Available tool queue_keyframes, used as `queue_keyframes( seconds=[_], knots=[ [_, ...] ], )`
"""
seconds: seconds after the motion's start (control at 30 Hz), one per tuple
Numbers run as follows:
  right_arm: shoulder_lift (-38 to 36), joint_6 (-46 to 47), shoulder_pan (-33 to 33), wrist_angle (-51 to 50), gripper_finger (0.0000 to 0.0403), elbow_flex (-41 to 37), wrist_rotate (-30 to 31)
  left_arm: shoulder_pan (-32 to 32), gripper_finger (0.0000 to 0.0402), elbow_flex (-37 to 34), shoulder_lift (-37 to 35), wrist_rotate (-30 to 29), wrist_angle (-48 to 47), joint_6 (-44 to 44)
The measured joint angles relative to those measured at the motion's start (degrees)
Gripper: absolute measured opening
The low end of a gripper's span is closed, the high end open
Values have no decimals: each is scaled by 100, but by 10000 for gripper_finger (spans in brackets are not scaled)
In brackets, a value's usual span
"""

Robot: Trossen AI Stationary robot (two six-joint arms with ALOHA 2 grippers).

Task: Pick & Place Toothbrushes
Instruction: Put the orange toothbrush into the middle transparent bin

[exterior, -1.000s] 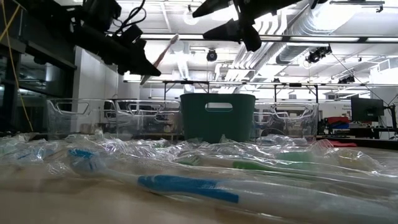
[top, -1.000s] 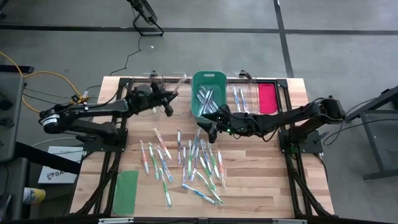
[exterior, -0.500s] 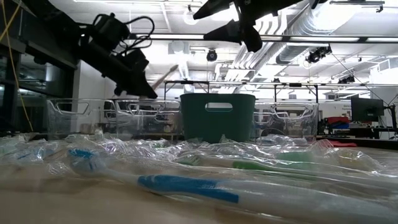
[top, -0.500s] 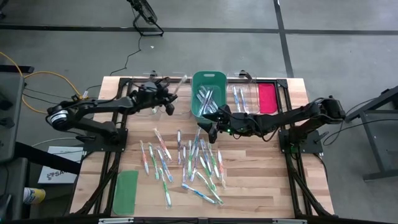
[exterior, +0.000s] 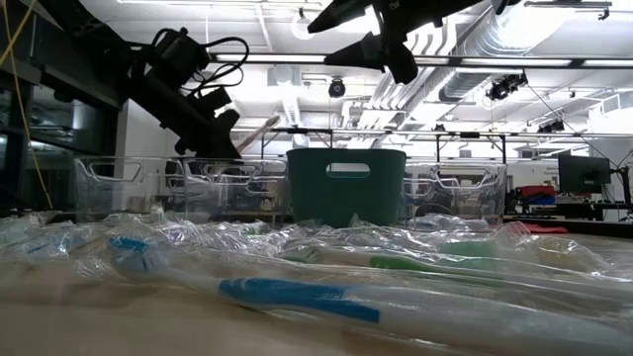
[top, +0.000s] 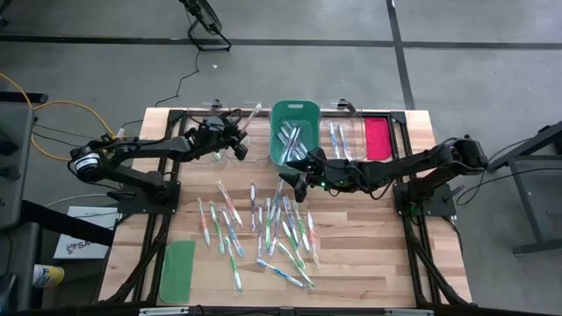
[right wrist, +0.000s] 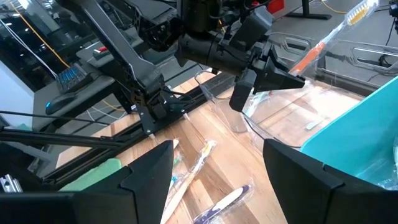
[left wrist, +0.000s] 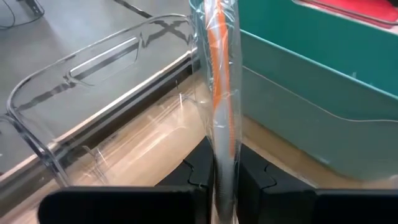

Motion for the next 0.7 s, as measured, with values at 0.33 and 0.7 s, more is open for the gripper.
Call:
queue_keyframes(
  seconds=[0.33,0.7],
  knots=[
    [0,0,0,-4,242,0,0,0,97,0,0,77,-2,37],
    [0,52,0,-232,242,0,0,0,229,0,-70,69,-8,1]
  ],
)
